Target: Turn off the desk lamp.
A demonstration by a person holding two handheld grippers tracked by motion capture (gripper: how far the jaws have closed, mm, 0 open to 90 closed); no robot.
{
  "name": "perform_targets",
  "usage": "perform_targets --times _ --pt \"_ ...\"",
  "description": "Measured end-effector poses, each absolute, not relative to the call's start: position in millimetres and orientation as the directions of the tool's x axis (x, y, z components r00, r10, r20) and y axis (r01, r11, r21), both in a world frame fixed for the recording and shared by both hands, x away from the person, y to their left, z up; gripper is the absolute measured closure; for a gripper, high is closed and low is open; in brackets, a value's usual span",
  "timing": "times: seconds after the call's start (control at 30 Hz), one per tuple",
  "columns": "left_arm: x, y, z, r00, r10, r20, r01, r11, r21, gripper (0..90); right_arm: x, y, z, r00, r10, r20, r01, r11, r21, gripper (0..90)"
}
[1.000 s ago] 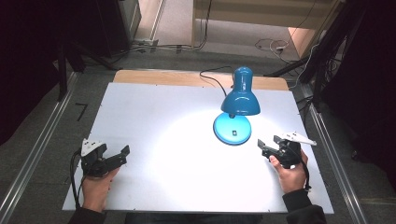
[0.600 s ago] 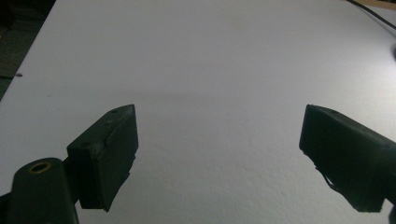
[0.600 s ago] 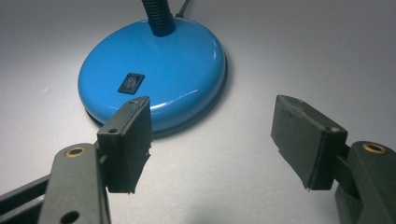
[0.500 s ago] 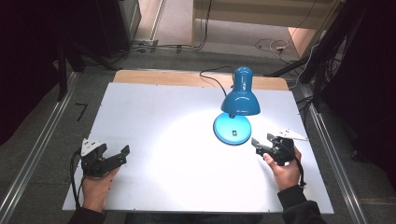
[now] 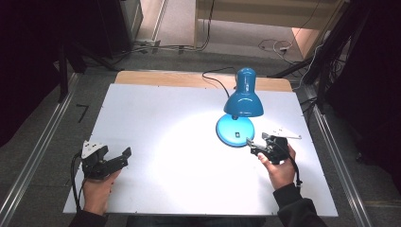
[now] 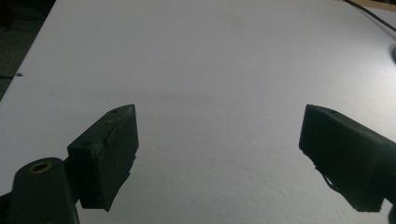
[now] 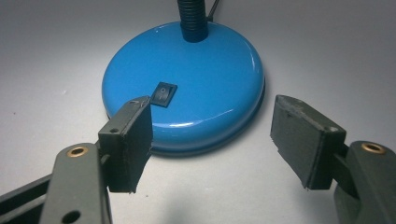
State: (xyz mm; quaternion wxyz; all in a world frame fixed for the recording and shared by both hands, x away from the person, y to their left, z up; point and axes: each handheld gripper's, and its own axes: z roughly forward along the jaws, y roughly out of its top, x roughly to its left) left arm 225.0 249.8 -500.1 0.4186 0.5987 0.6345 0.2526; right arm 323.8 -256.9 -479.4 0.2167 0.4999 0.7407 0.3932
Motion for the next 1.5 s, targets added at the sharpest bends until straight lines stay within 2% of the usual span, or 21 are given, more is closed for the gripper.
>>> perform_targets --times 0.73,1.0,1.17,1.5 --pt "225.3 249.4 -500.5 0.067 0.971 -0.229 0.55 0.155 0.821 12.5 331.8 -246.1 -484.1 -0.423 0.904 0.07 0.569 0.205 0.796 32.4" --pt "225.3 249.1 -500.4 0.07 0.971 -0.23 0.549 0.155 0.822 12.5 334.6 -242.0 -485.7 -0.422 0.905 0.062 0.571 0.212 0.793 36.6" --pt "225.4 249.2 -500.4 0.07 0.971 -0.229 0.549 0.154 0.822 12.6 336.8 -238.6 -486.8 -0.418 0.907 0.043 0.567 0.224 0.793 43.0" --pt "225.2 249.6 -500.1 0.073 0.97 -0.23 0.549 0.154 0.822 12.8 342.3 -234.6 -490.5 -0.419 0.906 0.055 0.568 0.214 0.795 68.6"
